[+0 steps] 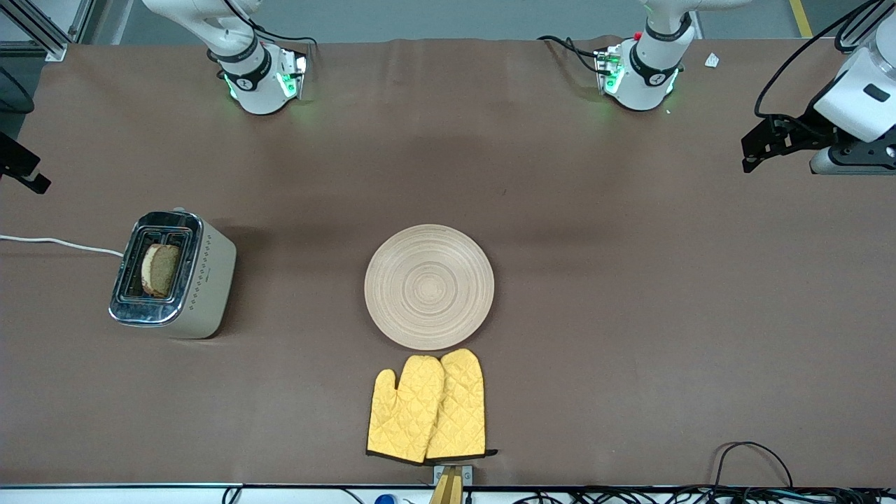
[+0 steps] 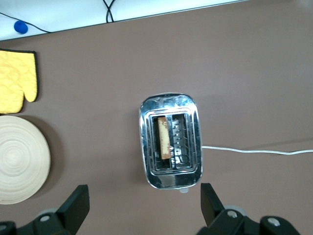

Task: Move plate and put bread in toaster
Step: 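Open the right gripper and raise it away from the toaster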

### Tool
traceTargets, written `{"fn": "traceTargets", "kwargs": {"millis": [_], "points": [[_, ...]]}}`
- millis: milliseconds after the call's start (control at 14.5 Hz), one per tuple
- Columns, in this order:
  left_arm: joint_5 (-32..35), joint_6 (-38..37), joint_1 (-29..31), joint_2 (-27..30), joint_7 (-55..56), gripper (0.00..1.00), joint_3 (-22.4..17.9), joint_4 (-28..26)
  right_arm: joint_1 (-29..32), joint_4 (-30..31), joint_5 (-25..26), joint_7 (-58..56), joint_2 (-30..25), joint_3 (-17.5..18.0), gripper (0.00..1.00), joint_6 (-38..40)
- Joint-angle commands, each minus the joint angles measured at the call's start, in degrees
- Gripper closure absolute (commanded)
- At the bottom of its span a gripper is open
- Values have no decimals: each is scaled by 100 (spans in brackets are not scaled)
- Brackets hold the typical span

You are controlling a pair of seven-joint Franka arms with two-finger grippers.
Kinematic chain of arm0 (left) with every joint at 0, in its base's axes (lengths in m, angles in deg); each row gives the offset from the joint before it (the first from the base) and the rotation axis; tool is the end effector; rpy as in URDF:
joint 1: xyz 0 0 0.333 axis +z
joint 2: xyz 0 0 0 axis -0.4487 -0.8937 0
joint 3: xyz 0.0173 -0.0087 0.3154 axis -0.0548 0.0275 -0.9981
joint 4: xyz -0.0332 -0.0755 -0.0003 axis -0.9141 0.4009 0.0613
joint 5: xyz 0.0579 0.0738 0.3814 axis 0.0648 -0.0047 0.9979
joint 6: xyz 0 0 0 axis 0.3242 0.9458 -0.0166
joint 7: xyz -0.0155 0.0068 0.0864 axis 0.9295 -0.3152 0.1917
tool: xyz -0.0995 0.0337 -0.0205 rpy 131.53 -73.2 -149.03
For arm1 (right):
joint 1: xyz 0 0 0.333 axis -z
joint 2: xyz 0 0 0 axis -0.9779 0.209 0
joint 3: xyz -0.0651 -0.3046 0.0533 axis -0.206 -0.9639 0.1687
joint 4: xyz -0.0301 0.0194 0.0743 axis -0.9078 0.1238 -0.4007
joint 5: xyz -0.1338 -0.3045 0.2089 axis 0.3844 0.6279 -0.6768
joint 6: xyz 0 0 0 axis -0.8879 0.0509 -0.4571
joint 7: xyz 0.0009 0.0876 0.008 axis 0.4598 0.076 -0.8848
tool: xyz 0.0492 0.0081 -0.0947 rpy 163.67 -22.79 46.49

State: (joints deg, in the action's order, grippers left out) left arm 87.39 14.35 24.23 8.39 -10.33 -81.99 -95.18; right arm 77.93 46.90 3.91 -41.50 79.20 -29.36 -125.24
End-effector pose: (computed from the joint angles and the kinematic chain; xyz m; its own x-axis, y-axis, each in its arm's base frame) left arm 0.5231 -0.0668 0.6390 0.9973 -0.0711 0.0165 -0.0703 -0.9966 -0.0428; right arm 0.5466 -0.0492 0.6864 0.9790 -0.1531 0.1343 -0.1496 -0.9881 -0.0359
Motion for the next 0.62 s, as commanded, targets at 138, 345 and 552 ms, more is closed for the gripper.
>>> {"fn": "traceTargets", "kwargs": {"millis": [138, 345, 552], "points": [[46, -163, 14, -39, -39, 0, 32, 216, 124, 135, -176, -39, -75, 98, 0, -6], [-24, -207, 5, -56, -83, 0, 32, 225, 97, 143, -132, 23, -84, 124, 0, 196], [-85, -286, -13, -47, -241, 0, 41, 260, 115, 143, -114, 32, -75, 124, 0, 276]]}}
